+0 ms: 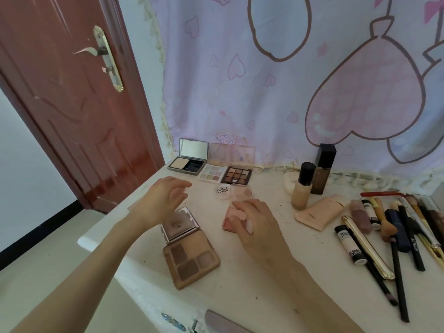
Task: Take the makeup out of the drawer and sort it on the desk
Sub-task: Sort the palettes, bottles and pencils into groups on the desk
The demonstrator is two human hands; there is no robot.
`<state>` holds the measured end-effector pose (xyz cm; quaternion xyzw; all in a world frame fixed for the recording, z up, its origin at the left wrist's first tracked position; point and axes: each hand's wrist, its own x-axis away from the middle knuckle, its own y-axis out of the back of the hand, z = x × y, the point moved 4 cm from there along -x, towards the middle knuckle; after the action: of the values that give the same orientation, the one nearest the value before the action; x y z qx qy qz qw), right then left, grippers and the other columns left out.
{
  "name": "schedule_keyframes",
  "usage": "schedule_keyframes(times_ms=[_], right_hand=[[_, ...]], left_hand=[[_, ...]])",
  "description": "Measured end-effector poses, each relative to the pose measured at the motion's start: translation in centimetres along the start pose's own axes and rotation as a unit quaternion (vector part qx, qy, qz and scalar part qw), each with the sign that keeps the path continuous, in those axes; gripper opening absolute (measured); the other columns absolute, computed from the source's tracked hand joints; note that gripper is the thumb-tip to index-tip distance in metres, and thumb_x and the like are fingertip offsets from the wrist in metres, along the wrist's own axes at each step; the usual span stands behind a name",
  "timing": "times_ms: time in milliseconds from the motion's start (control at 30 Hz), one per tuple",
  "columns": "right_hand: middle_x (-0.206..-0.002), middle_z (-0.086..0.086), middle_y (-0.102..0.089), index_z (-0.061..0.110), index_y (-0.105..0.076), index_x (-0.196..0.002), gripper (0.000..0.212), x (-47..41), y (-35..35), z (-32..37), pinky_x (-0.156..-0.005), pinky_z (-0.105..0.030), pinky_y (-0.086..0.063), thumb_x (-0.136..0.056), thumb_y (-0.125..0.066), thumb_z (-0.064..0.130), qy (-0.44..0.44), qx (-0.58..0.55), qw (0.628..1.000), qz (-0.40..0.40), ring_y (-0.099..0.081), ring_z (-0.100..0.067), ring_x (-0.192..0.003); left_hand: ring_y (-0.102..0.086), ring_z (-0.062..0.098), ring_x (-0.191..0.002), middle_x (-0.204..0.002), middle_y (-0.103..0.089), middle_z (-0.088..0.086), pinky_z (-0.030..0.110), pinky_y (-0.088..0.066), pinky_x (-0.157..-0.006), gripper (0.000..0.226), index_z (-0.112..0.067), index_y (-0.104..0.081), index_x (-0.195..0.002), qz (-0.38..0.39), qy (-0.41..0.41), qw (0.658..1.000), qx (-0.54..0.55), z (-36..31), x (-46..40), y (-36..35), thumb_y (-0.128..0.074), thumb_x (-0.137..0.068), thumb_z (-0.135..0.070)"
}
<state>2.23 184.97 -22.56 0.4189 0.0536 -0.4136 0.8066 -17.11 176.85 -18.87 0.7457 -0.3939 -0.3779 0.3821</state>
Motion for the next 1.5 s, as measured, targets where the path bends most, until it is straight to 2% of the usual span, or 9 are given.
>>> schedule_keyframes(times_ms=[133, 333, 467, 600, 767, 967, 1067, 1400, 1500], right_hand=[[-0.126, 0.004, -0.049, 0.019, -0.052, -0.129, 0.036, -0.7, -2.8, 2.7, -0.096, -0.021, -0.035, -0.095, -0.048, 0.031, 0.015, -0.003, 0.993, 0.120, -0.045, -0.009, -0.113], [-0.125, -0.008, -0.047, 0.013, -0.050, -0.124, 0.050, -3.6, -7.5, 5.5, -0.096, -0.039, -0.037, -0.087, -0.051, 0.046, -0.004, 0.131, 0.958, 0.254, -0.040, -0.027, -0.116], [-0.126, -0.009, -0.046, 0.011, -0.045, -0.126, 0.078, -3.8, -9.6, 6.3, -0.094, -0.040, -0.033, -0.075, -0.054, 0.068, -0.030, 0.196, 0.941, 0.274, -0.038, -0.028, -0.116], [-0.122, -0.014, -0.045, 0.006, -0.044, -0.121, 0.063, -4.5, -10.3, 7.0, -0.089, -0.037, -0.035, -0.080, -0.058, 0.051, -0.036, 0.226, 0.936, 0.266, -0.038, -0.031, -0.112], [-0.112, -0.002, -0.054, 0.015, -0.053, -0.119, 0.050, -5.8, -8.9, 5.9, -0.080, -0.025, -0.049, -0.079, -0.063, 0.043, -0.164, -0.054, 0.963, 0.206, -0.054, -0.015, -0.101], [-0.078, 0.008, -0.066, 0.018, -0.071, -0.098, 0.017, -4.9, -6.3, 6.7, -0.082, -0.031, -0.048, -0.090, -0.058, 0.026, -0.214, -0.484, 0.809, 0.256, -0.059, -0.011, -0.076], [-0.084, 0.001, -0.066, 0.022, -0.076, -0.089, 0.023, -4.2, -5.7, 6.7, -0.087, -0.035, -0.049, -0.088, -0.057, 0.036, -0.215, -0.526, 0.784, 0.251, -0.061, -0.015, -0.079], [-0.106, -0.014, -0.060, 0.021, -0.074, -0.094, 0.020, -2.0, -3.9, 6.0, -0.085, -0.040, -0.053, -0.083, -0.062, 0.031, -0.235, -0.572, 0.740, 0.265, -0.059, -0.029, -0.096], [-0.109, -0.009, -0.067, 0.015, -0.065, -0.112, 0.023, -2.0, -3.4, 5.4, -0.097, -0.043, -0.048, -0.090, -0.057, 0.020, -0.207, -0.537, 0.779, 0.250, -0.062, -0.023, -0.101]], left_hand=[[-0.054, 0.020, -0.103, -0.109, -0.061, 0.001, 0.008, -0.031, -0.072, 0.028, -0.015, -0.064, -0.115, -0.003, 0.034, 0.999, -0.017, 3.0, 2.5, 1.2, -0.060, -0.087, -0.010], [-0.055, 0.026, -0.109, -0.113, -0.065, 0.004, 0.030, -0.037, -0.093, 0.022, -0.013, -0.069, -0.107, -0.021, 0.023, 0.998, -0.047, 5.0, 4.6, 0.7, -0.062, -0.088, -0.022], [-0.054, 0.027, -0.109, -0.114, -0.065, 0.004, 0.038, -0.040, -0.094, 0.037, -0.014, -0.069, -0.106, -0.024, 0.048, 0.997, -0.048, 6.0, 4.8, 1.1, -0.055, -0.084, -0.040], [-0.057, 0.027, -0.106, -0.111, -0.066, 0.002, 0.040, -0.044, -0.093, 0.047, -0.014, -0.070, -0.105, -0.034, 0.047, 0.998, -0.027, 6.7, 5.4, 0.5, -0.044, -0.082, -0.047], [-0.050, 0.014, -0.109, -0.117, -0.057, -0.005, 0.017, -0.037, -0.096, 0.037, -0.021, -0.057, -0.120, -0.070, 0.027, 0.995, 0.069, 5.6, 6.0, 1.1, -0.065, -0.085, -0.015], [-0.043, -0.008, -0.110, -0.124, -0.046, -0.014, -0.002, -0.032, -0.083, 0.081, -0.037, -0.033, -0.134, -0.011, -0.009, 0.982, 0.191, 1.5, 5.4, 1.8, -0.079, -0.069, -0.024], [-0.044, -0.005, -0.110, -0.119, -0.045, -0.013, 0.003, -0.037, -0.083, 0.074, -0.056, -0.032, -0.121, -0.025, -0.048, 0.975, 0.216, -0.7, 5.5, 2.4, -0.078, -0.066, -0.038], [-0.044, -0.005, -0.118, -0.124, -0.046, -0.025, 0.006, -0.038, -0.090, 0.079, -0.034, -0.031, -0.137, 0.037, -0.058, 0.984, 0.166, -2.7, 6.5, 2.5, -0.075, -0.074, -0.017], [-0.044, -0.012, -0.114, -0.125, -0.038, -0.039, 0.004, -0.037, -0.092, 0.081, -0.046, -0.022, -0.139, 0.086, -0.061, 0.983, 0.150, -3.3, 6.4, 2.2, -0.069, -0.081, -0.015]])
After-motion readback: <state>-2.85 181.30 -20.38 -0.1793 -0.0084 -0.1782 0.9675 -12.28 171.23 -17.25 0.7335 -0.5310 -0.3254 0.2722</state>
